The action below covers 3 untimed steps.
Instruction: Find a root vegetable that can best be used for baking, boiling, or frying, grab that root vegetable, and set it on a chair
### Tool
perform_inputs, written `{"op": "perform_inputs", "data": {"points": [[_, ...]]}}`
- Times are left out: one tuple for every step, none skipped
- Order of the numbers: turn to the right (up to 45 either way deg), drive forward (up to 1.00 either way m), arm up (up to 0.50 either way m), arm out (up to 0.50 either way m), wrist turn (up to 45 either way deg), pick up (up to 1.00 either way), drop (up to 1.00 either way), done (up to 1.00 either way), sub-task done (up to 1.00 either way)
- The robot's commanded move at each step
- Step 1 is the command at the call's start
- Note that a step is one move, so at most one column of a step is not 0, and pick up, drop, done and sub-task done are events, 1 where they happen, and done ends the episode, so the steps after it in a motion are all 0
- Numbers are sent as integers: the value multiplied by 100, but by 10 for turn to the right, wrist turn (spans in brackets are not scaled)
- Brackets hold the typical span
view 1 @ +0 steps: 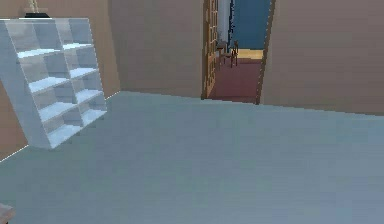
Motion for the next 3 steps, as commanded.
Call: {"op": "perform_inputs", "data": {"points": [[0,0,0,0,450,0,0,0,0],[0,0,0,0,450,0,0,0,0],[0,0,0,0,450,0,0,0,0]]}}
